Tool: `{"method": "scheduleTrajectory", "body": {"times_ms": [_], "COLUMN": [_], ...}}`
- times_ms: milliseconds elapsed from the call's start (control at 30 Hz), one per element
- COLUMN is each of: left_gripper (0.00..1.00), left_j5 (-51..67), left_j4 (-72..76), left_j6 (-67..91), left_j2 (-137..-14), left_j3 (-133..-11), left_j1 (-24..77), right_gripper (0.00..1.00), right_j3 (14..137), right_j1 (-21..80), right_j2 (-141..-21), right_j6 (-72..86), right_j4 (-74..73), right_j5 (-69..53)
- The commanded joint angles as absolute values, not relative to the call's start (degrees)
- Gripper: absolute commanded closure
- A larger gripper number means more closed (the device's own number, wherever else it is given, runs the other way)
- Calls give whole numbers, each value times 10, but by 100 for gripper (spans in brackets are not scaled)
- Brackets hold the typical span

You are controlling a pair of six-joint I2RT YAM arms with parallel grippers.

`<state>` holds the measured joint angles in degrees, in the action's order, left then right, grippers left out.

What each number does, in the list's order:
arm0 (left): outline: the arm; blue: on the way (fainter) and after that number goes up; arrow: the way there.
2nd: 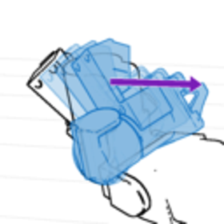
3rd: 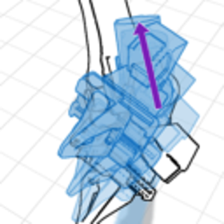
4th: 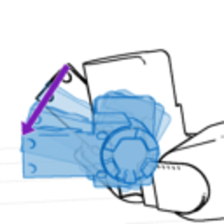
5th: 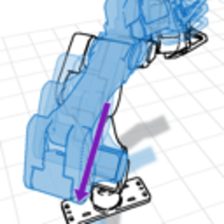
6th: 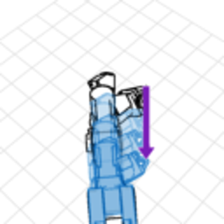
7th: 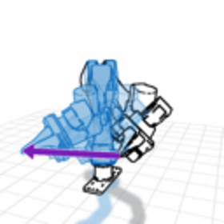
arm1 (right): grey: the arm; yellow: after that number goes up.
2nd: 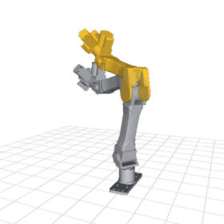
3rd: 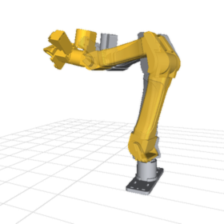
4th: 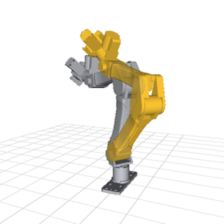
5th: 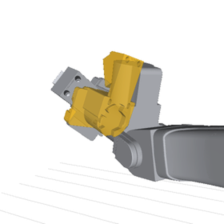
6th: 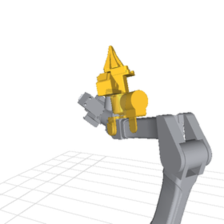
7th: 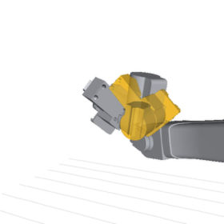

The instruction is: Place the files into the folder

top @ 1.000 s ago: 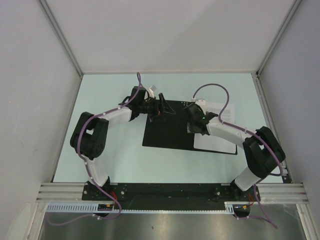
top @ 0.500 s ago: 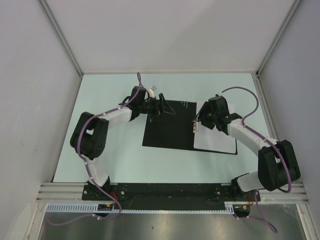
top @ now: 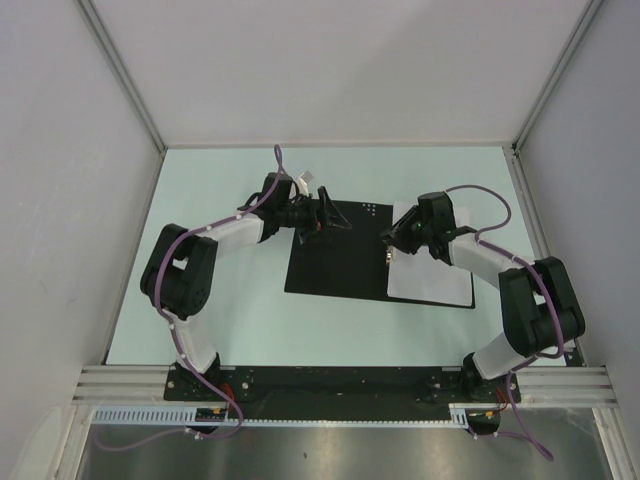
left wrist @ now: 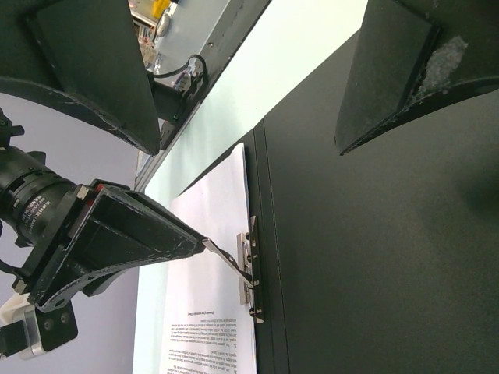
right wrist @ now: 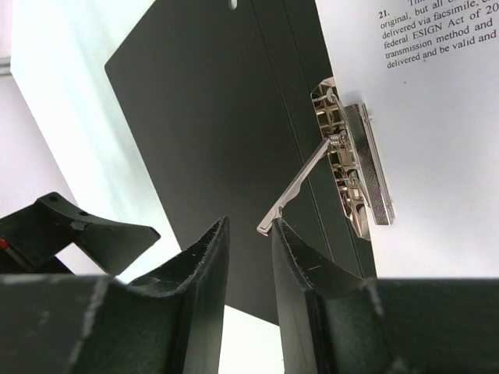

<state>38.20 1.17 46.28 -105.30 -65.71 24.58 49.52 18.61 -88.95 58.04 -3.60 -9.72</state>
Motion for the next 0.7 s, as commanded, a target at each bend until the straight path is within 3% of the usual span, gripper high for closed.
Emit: {"method": "scheduleTrajectory", "body": {"times_ms": [0,667], "left_gripper": [0,0], "left_j5": [388,386], "left_j4": [22,18], "left_j6": [459,457], "left_j2": [-1046,-1045], "left_j3": [-666,-668], "left_j1": [249,249], "right_gripper": [69,74], "right_j3": [492,473], "right_j1": [189,190], "right_j2": [-892,-893], "right_j6": [598,599], "right_j4": [-9,-5], "right_j5": [-105,-112]}}
